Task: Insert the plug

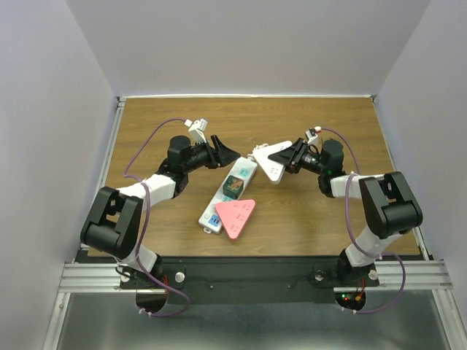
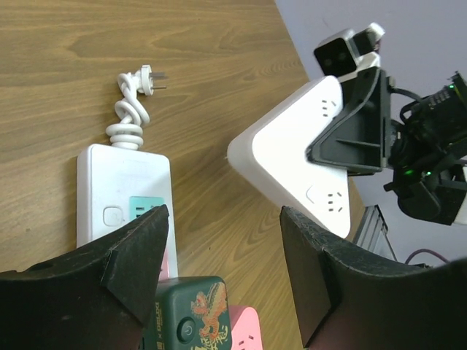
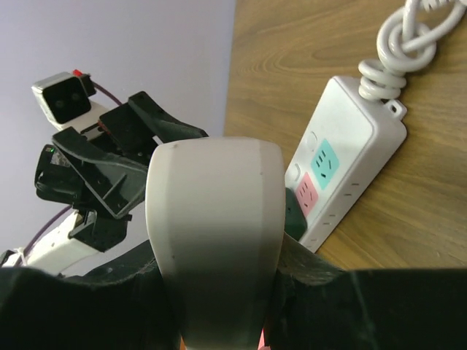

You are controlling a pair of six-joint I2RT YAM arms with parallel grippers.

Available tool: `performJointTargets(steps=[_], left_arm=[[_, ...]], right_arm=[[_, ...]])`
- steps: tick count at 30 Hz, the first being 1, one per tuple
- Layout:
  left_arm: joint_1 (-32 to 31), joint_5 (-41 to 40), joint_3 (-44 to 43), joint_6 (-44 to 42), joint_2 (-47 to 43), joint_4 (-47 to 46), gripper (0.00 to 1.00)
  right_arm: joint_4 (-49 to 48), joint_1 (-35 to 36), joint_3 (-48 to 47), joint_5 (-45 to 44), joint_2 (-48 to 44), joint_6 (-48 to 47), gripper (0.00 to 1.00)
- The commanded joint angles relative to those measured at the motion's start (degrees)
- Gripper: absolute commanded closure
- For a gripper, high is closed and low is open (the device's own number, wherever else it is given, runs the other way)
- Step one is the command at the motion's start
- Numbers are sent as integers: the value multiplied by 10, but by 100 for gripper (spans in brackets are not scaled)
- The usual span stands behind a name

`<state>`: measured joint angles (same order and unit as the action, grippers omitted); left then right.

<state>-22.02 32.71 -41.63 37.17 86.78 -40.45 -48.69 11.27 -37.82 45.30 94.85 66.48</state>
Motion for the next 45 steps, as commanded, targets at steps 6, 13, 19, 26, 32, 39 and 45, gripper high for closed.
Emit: performJointTargets(steps=[6, 13, 19, 26, 32, 39, 45], left_arm=[[6, 16, -28, -19, 22, -27, 26], [6, 14, -34, -24, 43, -31, 25], [8, 14, -38, -24, 45, -30, 23], [9, 12, -39, -24, 50, -25, 23], [10, 11, -41, -30, 49, -18, 23], [10, 10, -43, -34, 51, -10, 23], [10, 9, -45, -36, 58, -8, 22]], right_arm=[[-205, -2, 0, 35, 68, 112, 100], [-259, 9, 6, 20, 118, 130, 100], [-336, 23, -1, 17, 162, 158, 100], [-334, 46, -12, 12, 190, 144, 100], [-296, 56, -12, 14, 192, 110, 100], [-291, 64, -22, 8, 215, 103, 100], [-290, 76, -31, 2, 228, 106, 100]])
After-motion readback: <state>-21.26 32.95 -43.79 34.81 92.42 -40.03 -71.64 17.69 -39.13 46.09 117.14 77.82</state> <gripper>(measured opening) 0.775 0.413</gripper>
